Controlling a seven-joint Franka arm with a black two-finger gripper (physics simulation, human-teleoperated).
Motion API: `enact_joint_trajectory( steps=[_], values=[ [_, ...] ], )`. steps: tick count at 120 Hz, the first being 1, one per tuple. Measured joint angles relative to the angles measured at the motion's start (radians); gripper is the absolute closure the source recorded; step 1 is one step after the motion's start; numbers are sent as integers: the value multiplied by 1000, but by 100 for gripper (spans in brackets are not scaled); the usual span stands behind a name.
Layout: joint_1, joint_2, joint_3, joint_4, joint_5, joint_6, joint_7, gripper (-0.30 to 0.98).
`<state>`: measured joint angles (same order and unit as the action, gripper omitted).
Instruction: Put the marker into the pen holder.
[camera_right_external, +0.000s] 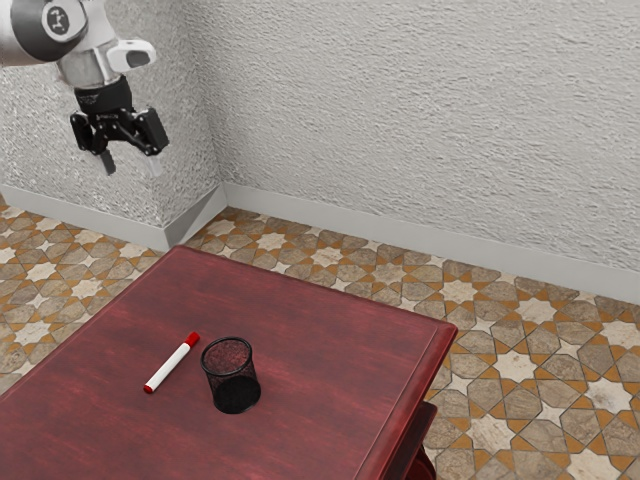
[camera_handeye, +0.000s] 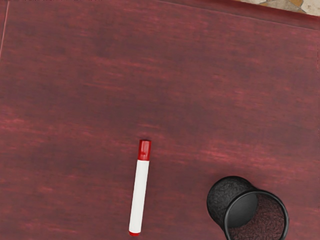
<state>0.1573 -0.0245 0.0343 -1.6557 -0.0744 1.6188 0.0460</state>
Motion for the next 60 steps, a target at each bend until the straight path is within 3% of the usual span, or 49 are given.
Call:
enact_joint_trajectory(
  steps=[16, 32, 60],
  values=[
    [-74, -2, 2, -38, 7, 27, -2, 0],
    [-141, -49, 6, -268, 31, 96, -8, 0],
    [-62, -20, 12, -581, 43, 336, -24, 0]
  ],
)
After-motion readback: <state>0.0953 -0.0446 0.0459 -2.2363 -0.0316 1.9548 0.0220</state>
